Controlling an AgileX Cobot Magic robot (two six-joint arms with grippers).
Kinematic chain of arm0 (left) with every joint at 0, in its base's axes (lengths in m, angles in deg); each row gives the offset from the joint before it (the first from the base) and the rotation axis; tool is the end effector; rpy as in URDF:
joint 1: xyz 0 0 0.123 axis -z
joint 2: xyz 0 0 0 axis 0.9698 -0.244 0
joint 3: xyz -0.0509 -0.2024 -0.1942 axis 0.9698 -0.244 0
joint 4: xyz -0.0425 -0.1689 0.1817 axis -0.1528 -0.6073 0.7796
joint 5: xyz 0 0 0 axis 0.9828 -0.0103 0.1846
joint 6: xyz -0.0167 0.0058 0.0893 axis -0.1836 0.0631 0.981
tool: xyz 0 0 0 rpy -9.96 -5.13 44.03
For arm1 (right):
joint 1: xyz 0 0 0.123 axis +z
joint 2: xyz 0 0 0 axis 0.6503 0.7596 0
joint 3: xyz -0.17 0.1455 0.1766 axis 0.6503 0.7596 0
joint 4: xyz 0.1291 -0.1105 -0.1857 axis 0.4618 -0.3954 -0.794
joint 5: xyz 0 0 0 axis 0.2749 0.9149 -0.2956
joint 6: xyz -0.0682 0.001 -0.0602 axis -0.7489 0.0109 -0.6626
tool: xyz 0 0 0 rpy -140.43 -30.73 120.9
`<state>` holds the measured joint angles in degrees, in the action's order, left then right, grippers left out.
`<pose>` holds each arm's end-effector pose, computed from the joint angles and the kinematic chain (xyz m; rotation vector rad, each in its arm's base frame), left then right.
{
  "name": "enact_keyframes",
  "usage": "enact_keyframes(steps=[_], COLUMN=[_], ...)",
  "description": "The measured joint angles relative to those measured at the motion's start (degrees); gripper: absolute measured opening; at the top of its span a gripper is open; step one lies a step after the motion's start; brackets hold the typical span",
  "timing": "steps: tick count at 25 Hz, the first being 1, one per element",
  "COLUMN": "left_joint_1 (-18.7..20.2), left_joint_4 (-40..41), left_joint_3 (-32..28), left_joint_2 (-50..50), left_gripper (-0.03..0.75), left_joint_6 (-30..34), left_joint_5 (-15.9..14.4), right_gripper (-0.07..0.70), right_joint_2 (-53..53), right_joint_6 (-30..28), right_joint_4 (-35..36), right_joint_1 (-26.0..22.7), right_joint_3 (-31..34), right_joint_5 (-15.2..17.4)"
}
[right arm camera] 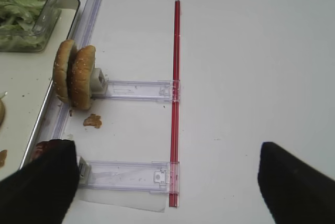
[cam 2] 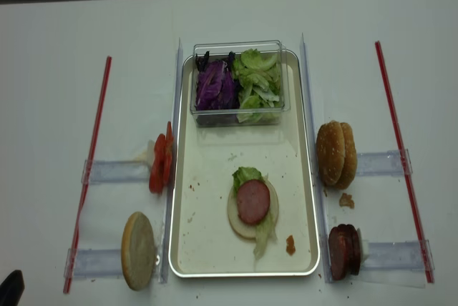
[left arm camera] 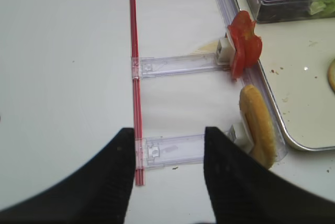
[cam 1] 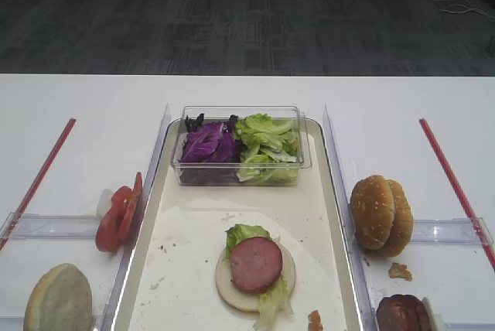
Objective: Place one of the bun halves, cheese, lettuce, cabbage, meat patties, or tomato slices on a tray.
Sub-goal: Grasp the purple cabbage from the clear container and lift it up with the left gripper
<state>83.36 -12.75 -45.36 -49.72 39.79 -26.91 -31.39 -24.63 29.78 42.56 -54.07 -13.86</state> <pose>-0.0106 0.0079 0.2630 0.0242 2.1657 -0.0387 -0.0083 0.0007 0.2621 -0.0554 2.1479 0.0255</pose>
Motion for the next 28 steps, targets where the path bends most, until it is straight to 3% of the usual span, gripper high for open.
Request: enact_keyframes(steps=[28], left_joint_1=[0.00], left_joint_4=[0.00], left_joint_3=[0.00], left_joint_2=[0.00], left_gripper=[0.296], left_joint_6=[0.00], left_joint_5=[0.00], right_gripper=[0.693], right_joint_2=[0.00], right_joint_6=[0.00], right_joint_4=[0.00], right_joint_1=[0.00], right_joint_3=[0.00], right_joint_5=[0.00])
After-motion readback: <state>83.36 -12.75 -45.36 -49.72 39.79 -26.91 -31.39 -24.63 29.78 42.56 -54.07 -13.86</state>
